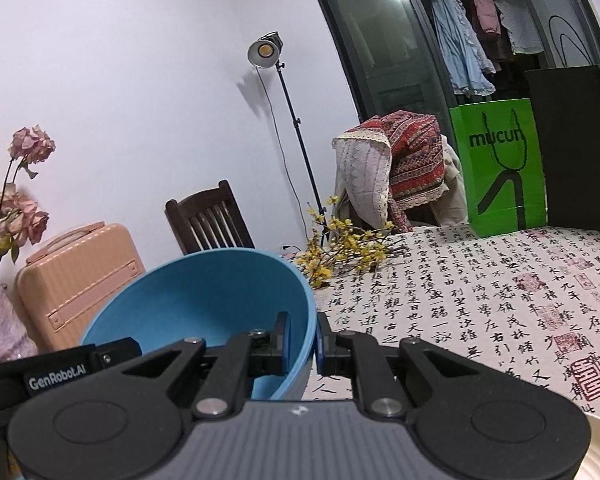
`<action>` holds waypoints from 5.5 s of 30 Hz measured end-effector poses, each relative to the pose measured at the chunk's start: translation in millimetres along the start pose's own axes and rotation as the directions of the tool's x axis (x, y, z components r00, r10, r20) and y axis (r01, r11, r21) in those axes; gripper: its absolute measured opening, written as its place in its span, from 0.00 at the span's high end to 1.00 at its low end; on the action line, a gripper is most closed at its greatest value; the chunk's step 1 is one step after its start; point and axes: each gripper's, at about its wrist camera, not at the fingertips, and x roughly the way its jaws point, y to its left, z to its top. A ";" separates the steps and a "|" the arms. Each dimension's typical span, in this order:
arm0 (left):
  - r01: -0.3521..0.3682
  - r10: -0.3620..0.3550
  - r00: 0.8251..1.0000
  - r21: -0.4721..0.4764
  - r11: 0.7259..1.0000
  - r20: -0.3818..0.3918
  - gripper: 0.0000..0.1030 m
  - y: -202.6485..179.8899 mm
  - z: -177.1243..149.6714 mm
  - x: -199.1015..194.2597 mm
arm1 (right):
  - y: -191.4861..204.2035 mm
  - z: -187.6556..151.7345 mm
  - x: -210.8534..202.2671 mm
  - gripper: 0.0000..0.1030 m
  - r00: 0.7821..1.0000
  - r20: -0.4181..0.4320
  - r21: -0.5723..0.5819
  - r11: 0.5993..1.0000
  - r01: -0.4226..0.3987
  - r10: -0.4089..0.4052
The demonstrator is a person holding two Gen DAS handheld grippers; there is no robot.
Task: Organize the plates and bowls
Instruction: 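Carry the blue bowl with both grippers toward the stacked blue bowls by the vase, then lower the blue bowl into the stacked bowls and open both grippers, then reposition both open grippers around the rim of the bowl stack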
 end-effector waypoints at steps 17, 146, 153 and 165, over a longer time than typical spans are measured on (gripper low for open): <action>-0.072 0.073 0.997 -0.052 0.996 0.018 0.88 40.5 3.5 -13.4 | 39.6 -5.7 11.1 0.88 0.997 -0.025 -0.039 0.996 -0.076 0.075; 0.160 -0.163 0.987 -0.187 0.969 -0.003 0.00 204.1 3.9 -60.9 | 74.2 -64.7 -18.5 0.00 0.973 -0.142 0.052 0.983 -0.176 0.182; 0.249 -0.265 0.958 -0.138 0.959 -0.109 0.00 194.4 27.8 -20.7 | 69.7 -66.0 -1.3 0.00 0.978 -0.164 0.161 0.982 -0.103 0.130; 0.309 -0.333 0.934 -0.175 0.935 -0.131 0.00 209.7 18.6 -20.7 | 84.9 -64.7 -31.2 0.00 0.984 -0.170 0.159 0.987 -0.030 0.057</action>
